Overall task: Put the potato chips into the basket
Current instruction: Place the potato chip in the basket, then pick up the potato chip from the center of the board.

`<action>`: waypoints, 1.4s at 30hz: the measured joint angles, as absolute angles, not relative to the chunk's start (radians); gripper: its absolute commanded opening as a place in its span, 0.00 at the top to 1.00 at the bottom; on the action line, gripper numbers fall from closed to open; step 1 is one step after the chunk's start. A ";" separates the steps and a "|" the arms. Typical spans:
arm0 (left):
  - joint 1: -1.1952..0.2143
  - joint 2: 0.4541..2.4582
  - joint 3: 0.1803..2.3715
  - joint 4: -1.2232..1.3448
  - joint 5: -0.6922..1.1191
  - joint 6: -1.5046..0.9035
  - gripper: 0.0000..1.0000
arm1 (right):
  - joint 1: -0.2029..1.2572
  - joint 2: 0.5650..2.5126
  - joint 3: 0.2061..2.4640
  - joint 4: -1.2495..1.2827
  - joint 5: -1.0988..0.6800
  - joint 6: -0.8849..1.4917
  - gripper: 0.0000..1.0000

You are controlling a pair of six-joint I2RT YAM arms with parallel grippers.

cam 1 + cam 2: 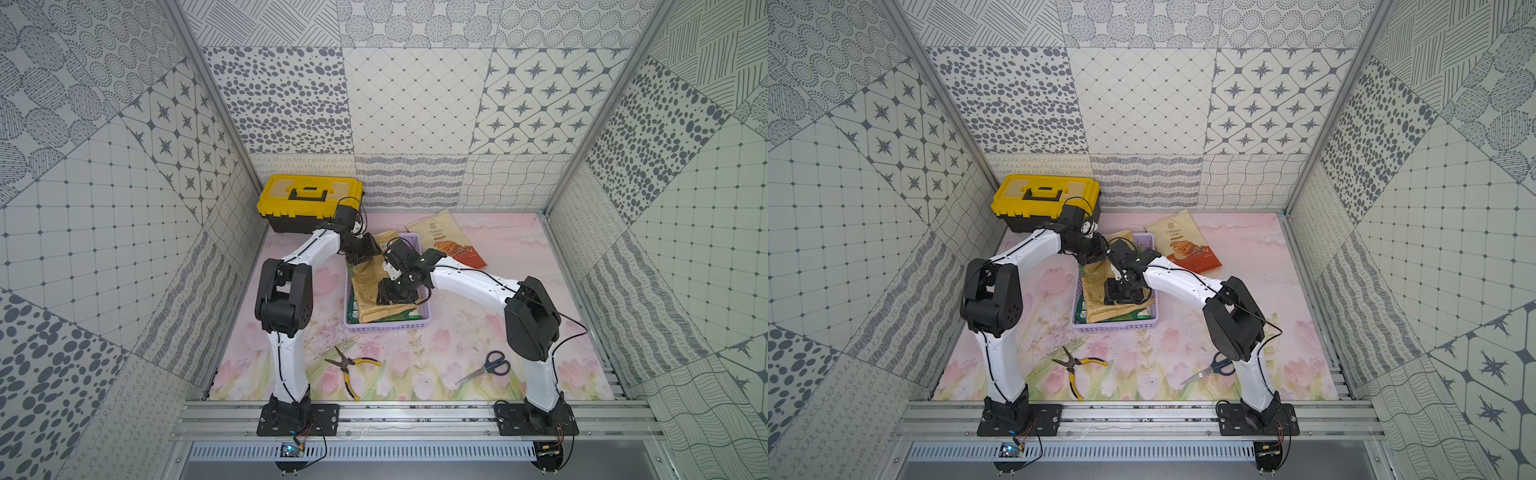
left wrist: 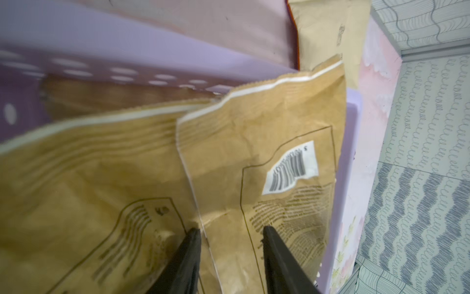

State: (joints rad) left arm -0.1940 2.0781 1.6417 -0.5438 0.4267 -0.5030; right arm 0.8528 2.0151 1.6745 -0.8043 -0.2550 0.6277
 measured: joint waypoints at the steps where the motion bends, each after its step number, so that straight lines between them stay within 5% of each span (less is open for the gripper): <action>1: -0.200 2.089 1.648 -0.543 0.423 -0.501 0.56 | 0.851 2.014 1.677 -0.805 -0.252 0.629 0.41; 20: -0.243 2.117 1.716 -0.567 0.379 -0.457 0.54 | 0.516 1.796 1.668 -0.781 -0.159 0.656 0.38; 31: -0.202 1.779 1.528 -0.461 0.392 -0.452 0.53 | 0.457 2.035 1.782 -0.790 0.027 0.412 0.38; 42: -0.168 1.699 1.480 -0.407 0.400 -0.453 0.53 | 0.460 2.209 1.885 -0.824 0.088 0.216 0.43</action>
State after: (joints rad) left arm -0.1677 1.6985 1.4799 -0.4072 0.4004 -0.4530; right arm 0.4599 2.2089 1.8851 -0.8238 0.0883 0.2161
